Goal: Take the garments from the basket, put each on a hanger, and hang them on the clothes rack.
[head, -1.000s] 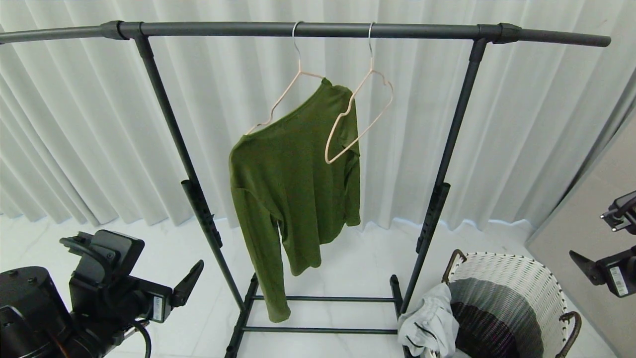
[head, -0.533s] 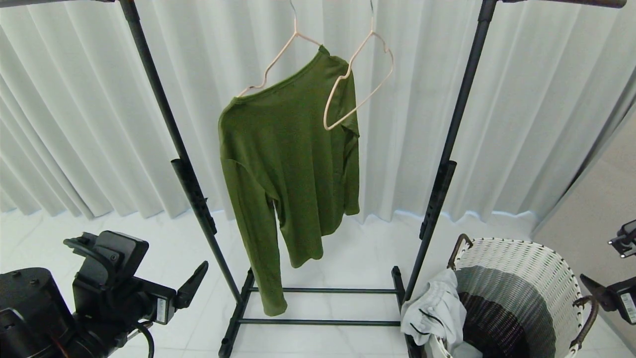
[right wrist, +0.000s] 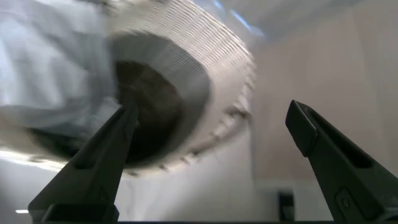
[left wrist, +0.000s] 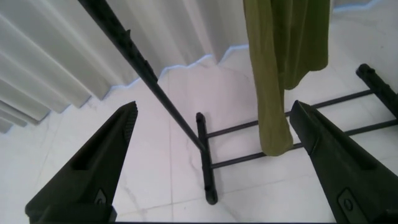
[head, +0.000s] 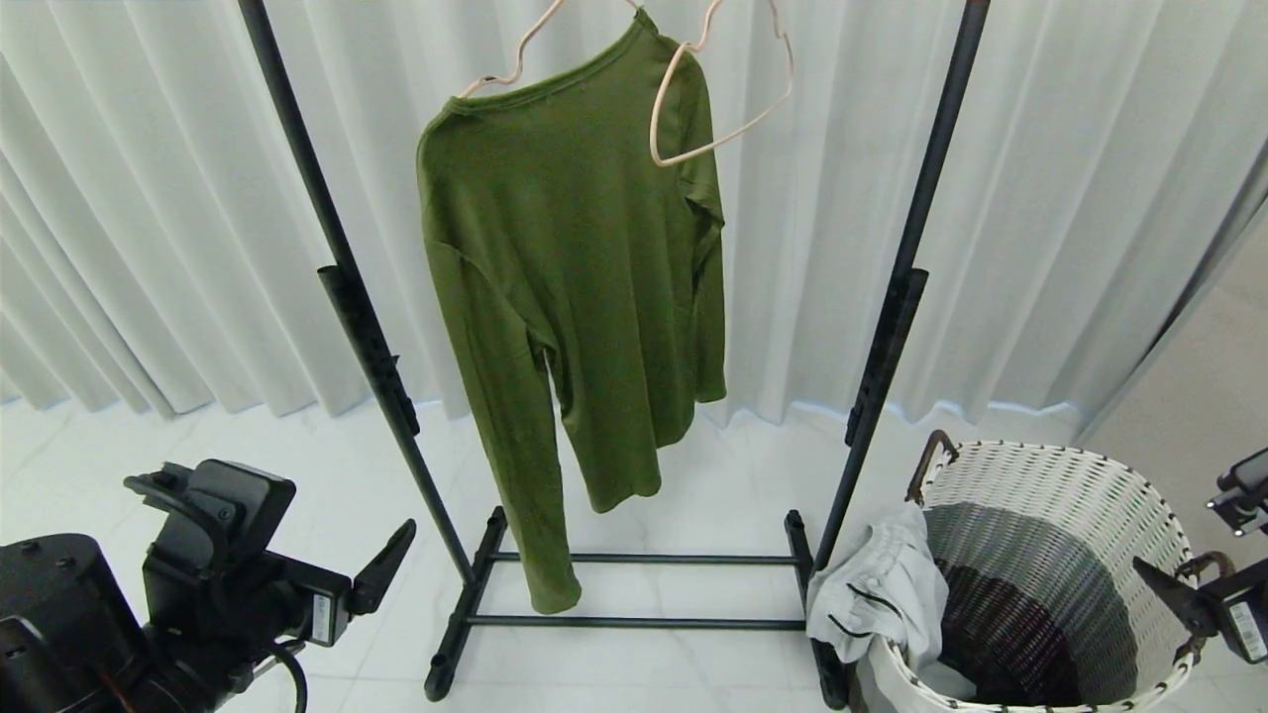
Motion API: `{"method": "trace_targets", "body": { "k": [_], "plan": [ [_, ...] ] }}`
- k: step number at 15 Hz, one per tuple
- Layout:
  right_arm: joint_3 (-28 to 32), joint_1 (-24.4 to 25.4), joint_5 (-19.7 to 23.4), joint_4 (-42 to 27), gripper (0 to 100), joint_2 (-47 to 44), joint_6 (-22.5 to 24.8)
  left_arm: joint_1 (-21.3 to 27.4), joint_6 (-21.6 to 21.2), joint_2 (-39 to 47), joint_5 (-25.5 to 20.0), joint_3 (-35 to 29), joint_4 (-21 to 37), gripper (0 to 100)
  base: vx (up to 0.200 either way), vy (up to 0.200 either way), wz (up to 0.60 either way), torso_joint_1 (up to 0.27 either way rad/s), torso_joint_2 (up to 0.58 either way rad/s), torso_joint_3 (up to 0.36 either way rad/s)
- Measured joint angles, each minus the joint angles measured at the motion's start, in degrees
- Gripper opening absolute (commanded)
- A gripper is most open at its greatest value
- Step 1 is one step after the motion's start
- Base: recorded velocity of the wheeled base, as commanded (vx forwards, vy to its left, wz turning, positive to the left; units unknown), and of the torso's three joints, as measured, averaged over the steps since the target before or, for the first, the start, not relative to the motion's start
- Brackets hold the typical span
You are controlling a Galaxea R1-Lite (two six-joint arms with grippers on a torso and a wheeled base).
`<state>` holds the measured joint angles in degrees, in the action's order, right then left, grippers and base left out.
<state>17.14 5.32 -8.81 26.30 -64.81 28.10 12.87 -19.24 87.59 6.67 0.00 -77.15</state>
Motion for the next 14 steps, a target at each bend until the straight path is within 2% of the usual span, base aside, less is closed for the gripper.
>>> {"method": "trace_targets", "body": {
  "k": [3,9,14],
  "plan": [
    [-0.02,2.71,0.77,-0.13,100,0.37,0.06,0.49,0.02,-0.35,-0.11,0.0,-0.02,100,0.2,0.0,0.0,-0.004,0.03,0.046],
    [-0.11,3.28,0.8,-0.2,100,0.56,0.06,0.57,0.0,-0.55,-0.21,0.0,0.02,100,0.2,0.0,0.0,0.0,0.0,0.005],
    [-0.15,3.36,0.8,-0.29,100,0.54,0.09,0.43,-0.44,-0.3,0.09,0.0,-0.02,100,0.0,0.0,0.0,0.0,0.0,0.0]
  ]
}}
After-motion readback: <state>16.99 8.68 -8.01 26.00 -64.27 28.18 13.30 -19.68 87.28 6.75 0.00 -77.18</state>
